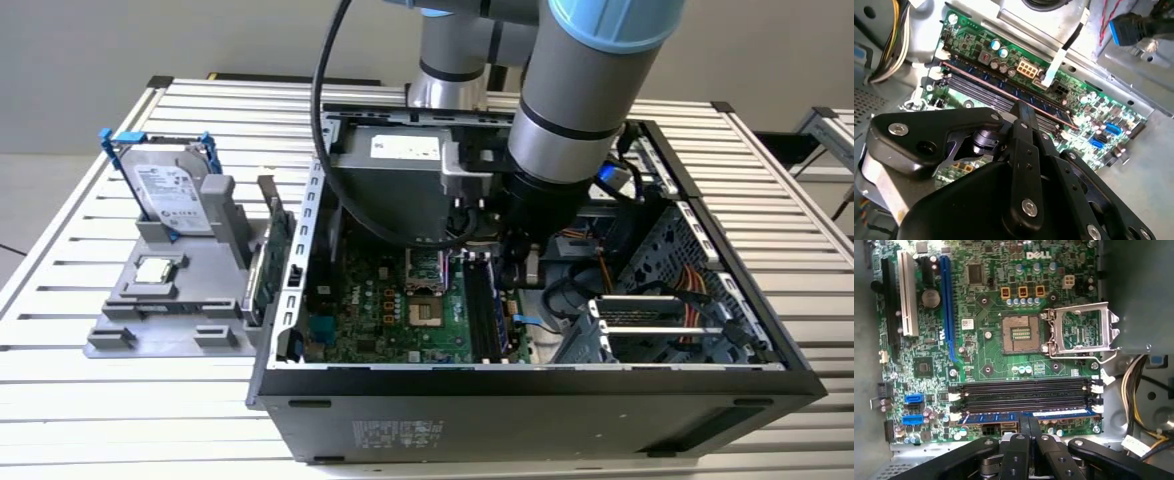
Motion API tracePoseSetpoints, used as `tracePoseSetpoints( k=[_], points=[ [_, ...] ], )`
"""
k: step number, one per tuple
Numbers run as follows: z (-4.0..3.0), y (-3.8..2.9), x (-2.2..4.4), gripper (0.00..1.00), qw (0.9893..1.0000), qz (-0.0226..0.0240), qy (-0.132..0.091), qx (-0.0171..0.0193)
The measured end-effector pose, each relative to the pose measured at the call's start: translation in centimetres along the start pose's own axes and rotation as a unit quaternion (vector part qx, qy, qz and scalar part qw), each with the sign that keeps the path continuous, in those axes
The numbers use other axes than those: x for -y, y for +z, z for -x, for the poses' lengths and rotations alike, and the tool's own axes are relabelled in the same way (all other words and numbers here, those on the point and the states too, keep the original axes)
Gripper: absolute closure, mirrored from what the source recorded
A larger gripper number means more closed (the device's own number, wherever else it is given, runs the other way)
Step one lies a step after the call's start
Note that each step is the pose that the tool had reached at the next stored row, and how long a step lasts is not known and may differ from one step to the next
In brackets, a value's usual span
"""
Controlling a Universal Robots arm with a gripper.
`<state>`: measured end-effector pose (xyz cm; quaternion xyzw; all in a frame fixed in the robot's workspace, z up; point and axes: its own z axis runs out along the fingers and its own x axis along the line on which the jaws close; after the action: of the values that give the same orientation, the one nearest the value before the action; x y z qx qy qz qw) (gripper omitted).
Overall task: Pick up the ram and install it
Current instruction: 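Press down the ram until it locks into place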
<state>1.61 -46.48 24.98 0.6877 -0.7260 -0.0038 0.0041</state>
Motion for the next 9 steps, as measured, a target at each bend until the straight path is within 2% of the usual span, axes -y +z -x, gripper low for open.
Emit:
tracePoseSetpoints(
  k=[4, 9],
  points=[
    [0.01, 0.01, 0.0, 1.0, 0.9997, -0.0001, -0.023, -0.0002],
    [0.0, 0.0, 0.0, 1.0, 0.9995, 0.0, -0.03, -0.0003]
  ],
)
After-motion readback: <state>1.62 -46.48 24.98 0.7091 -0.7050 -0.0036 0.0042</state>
